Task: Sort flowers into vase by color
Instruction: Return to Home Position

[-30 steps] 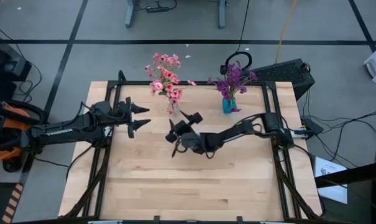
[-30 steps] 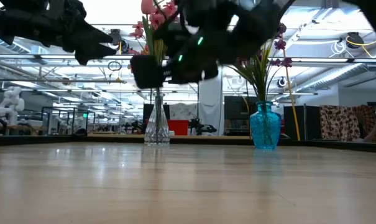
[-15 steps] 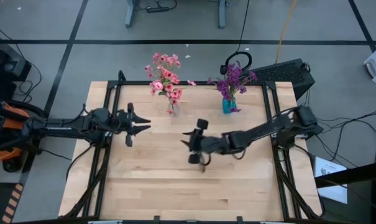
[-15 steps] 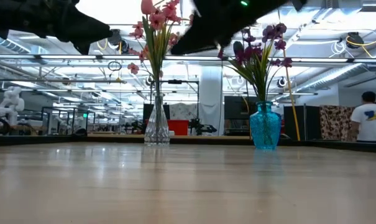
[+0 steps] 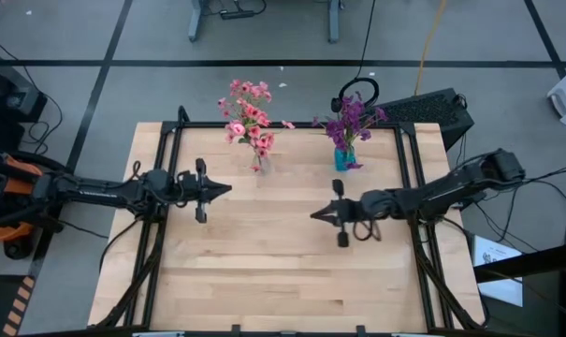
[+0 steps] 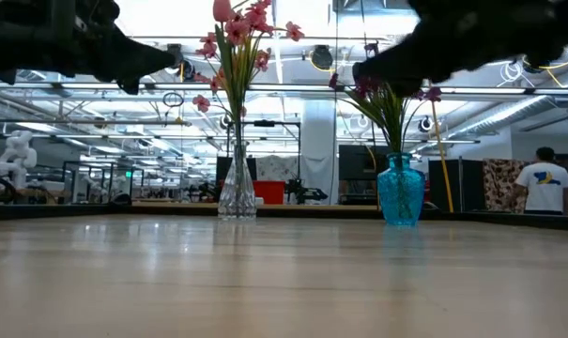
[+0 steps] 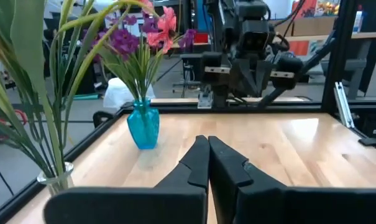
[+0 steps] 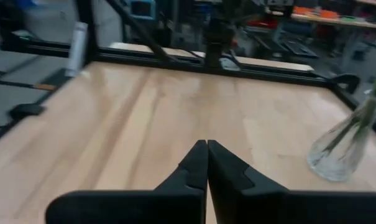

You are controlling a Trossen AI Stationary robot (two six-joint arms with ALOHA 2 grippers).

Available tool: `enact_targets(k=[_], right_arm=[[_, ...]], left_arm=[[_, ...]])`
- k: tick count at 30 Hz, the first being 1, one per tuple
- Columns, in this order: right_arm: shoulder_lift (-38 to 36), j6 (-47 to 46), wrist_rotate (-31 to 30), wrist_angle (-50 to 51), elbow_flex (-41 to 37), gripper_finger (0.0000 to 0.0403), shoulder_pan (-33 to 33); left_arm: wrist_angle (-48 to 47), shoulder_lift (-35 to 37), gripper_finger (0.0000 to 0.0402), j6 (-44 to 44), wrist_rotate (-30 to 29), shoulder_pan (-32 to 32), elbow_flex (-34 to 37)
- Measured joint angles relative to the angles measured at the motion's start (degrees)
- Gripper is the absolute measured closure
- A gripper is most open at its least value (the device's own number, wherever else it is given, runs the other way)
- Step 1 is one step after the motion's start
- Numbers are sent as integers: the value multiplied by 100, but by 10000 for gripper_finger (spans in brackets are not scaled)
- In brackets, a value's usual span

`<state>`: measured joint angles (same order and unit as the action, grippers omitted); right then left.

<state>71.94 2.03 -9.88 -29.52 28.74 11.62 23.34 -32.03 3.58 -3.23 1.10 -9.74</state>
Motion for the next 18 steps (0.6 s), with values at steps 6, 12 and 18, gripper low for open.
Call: enact_targets(k=[6,12,18], right_arm=[[-709,-75,408,-799,-1075,402,0],[-1098,-3,579,-1410,-1727,402,-5],[-1176,1,1098,-1404,-1865,403,-130]], left_arm=[[32,7,398,17,16,1,231],[67,5,399,-169,107,1,366],[173,7,399,-102,169,-1,366]])
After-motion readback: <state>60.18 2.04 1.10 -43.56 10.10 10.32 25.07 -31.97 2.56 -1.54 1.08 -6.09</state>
